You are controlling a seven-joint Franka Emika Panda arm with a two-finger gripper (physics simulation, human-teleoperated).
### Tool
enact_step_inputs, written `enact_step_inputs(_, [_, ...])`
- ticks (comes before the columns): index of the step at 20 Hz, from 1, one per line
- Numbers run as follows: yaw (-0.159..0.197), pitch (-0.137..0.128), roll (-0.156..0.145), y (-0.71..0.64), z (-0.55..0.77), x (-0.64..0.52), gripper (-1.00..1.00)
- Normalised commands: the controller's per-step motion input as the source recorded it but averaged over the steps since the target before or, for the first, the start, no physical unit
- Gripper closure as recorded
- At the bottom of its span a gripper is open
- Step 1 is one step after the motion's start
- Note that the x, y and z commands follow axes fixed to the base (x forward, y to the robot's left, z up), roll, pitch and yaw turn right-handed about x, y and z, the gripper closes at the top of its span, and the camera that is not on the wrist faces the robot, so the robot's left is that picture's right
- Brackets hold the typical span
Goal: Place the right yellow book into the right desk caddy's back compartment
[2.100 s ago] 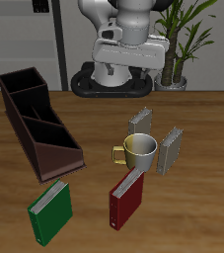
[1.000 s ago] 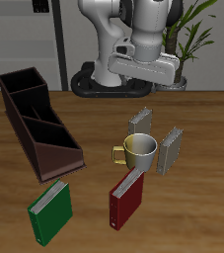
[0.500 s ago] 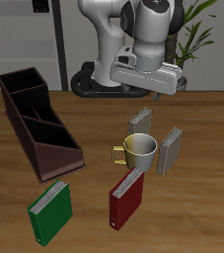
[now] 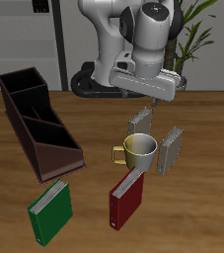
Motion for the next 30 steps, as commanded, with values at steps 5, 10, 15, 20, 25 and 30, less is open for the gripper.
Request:
enact_step_inputs(5, [-0.002,-0.028,0.001,0.02,-0.2,-0.06,-1.0])
enact_step_inputs(10, [-0.012,-0.04,-0.008,0.04,-0.13,-0.07,-1.0])
enact_step_inputs(15, [-0.02,-0.029,-0.008,0.04,-0.22,-0.06,-1.0])
enact_step_inputs(20, [-0.017,-0.007,0.0,0.03,-0.14,0.03,-1.0])
enact_step_inputs(25, [-0.03,0.024,0.002,-0.02,-0.11,0.08,-1.0])
enact_step_inputs(30, [-0.027,0.004,-0.008,-0.05,-0.04,0.06,-1.0])
